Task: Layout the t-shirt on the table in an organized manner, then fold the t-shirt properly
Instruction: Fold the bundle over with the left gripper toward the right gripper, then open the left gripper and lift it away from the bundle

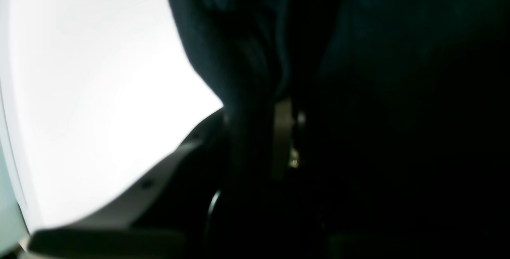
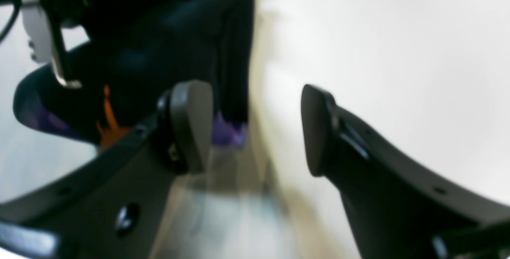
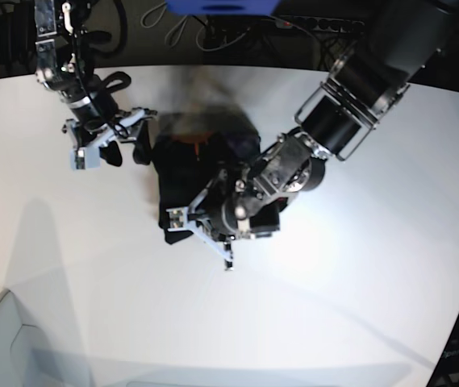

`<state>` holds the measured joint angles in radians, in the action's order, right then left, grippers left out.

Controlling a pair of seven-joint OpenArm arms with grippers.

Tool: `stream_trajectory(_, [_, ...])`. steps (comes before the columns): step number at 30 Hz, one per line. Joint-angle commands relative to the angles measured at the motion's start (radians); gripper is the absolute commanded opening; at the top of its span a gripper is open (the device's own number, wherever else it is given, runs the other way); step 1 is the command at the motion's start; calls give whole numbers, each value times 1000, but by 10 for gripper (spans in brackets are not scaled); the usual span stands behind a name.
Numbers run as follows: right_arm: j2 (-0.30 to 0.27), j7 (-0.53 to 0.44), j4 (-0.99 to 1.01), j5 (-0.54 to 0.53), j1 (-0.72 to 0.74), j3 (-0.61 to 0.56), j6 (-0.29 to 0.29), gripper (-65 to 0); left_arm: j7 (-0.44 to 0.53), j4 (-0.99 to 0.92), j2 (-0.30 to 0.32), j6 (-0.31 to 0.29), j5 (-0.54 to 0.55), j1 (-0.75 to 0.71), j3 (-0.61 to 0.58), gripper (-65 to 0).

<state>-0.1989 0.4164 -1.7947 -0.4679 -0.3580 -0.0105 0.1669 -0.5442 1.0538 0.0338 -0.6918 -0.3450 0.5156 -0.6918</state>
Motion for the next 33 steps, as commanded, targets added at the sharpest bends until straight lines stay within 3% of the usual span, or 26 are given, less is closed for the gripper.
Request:
stream_trajectory(1, [-6,-24,-18,-7,4,2,10,-291,6,10,-4,-6,8,21,-13,-648])
stream_trajectory(11, [-6,-24,-18,-7,-14,5,10,-291,11,18,-8,-6,7,65,-30,-631])
stream_trajectory(17, [-6,-24,-18,-7,-14,5,10,-291,11,52,-4,-6,10,99,-21,-383])
stream_trajectory(20, [-6,-24,-18,-7,-14,2,10,-291,8,93,4,-6,10,102,-12,-313])
stream_trajectory(24, [-6,-24,-18,-7,-14,2,10,-291,11,138,2,-6,10,104,13,-283])
stream_trajectory(27, [-6,-24,-47,-7,-14,5,10,-291,3,208,7,-6,8,102,87,-283])
stream_trajectory(33, [-6,-26,-175,-7,-17,-1,10,-294,2,435,100,-6,8,4,370,-283])
